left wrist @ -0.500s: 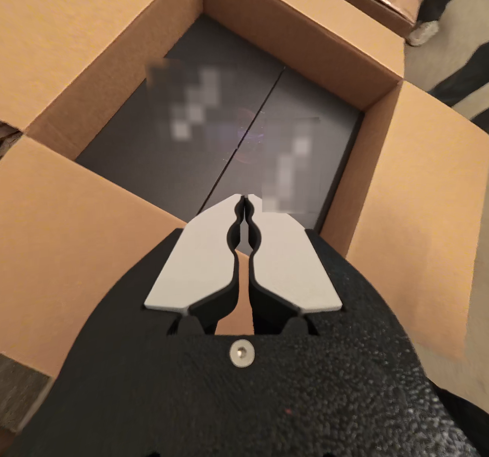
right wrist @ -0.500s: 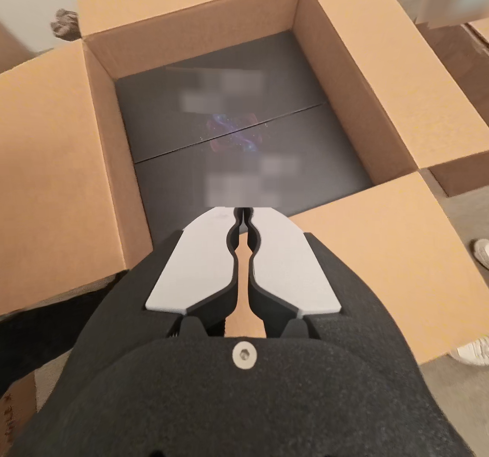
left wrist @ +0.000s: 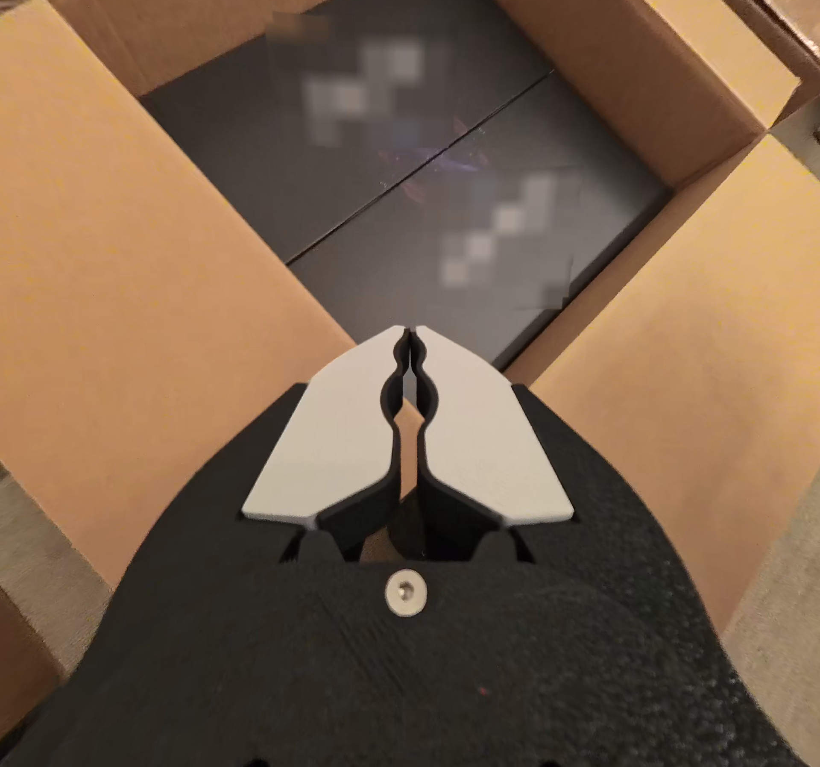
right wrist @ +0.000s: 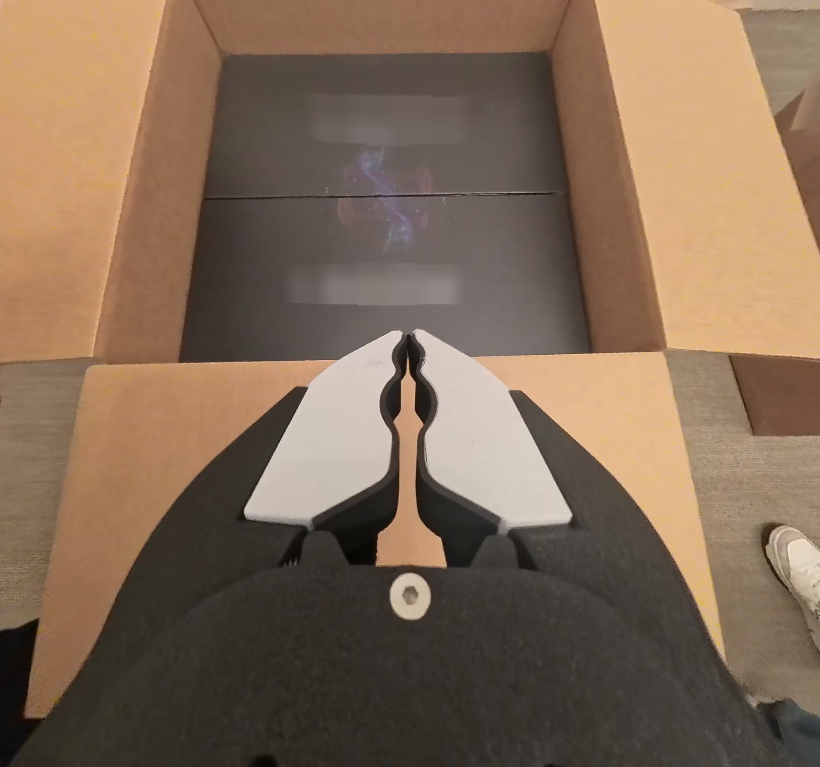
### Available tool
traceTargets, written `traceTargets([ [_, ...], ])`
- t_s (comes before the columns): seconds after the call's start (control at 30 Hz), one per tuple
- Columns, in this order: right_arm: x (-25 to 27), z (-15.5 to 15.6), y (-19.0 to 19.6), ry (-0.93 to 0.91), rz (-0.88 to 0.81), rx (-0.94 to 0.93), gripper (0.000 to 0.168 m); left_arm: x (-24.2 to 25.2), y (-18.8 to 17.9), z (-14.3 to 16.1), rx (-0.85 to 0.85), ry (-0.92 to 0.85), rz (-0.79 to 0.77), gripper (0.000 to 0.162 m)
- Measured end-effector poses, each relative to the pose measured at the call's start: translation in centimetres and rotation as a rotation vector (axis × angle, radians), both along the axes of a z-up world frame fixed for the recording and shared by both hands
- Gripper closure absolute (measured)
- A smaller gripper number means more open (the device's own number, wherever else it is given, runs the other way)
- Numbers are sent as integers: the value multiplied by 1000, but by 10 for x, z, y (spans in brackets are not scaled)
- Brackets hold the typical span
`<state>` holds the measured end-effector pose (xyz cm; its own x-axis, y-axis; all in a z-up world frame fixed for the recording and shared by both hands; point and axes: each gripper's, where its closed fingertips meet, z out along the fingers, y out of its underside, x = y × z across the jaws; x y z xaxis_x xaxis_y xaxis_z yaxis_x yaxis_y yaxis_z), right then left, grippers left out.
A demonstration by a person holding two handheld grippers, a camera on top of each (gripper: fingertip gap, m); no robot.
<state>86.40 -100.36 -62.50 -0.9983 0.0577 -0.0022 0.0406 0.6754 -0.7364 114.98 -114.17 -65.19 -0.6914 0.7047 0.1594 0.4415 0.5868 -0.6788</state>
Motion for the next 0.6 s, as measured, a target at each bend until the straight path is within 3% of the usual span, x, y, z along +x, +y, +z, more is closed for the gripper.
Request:
traceTargets([
  [0.27,74,-12,-25,-67,210,-10,168,37,18,-13,35,-12,30,162],
  [0.6,124,-11,-46,-107,320,-12,168,54,16,-4,33,6,52,162],
])
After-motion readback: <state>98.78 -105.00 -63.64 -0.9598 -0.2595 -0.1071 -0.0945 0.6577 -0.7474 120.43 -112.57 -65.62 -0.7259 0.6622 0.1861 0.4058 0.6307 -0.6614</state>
